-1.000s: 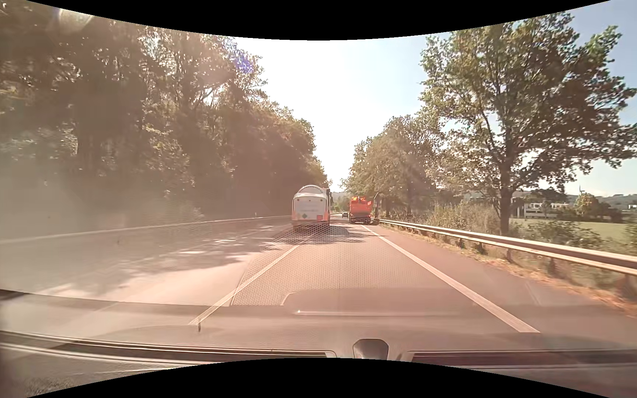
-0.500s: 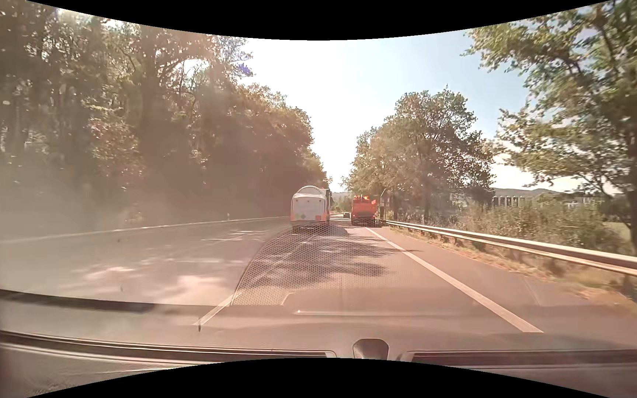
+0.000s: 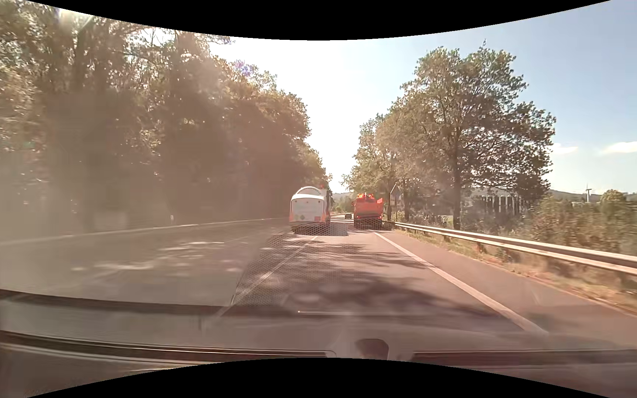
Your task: Follow the waypoints while adhering to traffic rules and regulations
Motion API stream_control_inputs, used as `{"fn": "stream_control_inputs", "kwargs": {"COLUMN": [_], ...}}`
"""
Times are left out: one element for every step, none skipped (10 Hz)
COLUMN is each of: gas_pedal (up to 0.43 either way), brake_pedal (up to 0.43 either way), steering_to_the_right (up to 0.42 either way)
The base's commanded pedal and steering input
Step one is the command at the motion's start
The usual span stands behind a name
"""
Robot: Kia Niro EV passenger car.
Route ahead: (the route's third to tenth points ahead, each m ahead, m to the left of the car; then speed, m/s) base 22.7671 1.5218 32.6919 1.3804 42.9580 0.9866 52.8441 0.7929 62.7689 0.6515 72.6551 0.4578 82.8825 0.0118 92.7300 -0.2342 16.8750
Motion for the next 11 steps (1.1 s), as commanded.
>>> {"fn": "stream_control_inputs", "kwargs": {"gas_pedal": [0.0, 0.0, 0.0, 0.0, 0.0, 0.0, 0.0, 0.0, 0.0, 0.0, 0.0], "brake_pedal": [0.006, 0.006, 0.006, 0.006, 0.006, 0.006, 0.006, 0.006, 0.006, 0.006, 0.006], "steering_to_the_right": [-0.009, -0.011, -0.011, -0.012, -0.011, -0.012, -0.011, -0.011, -0.01, -0.009, -0.007]}}
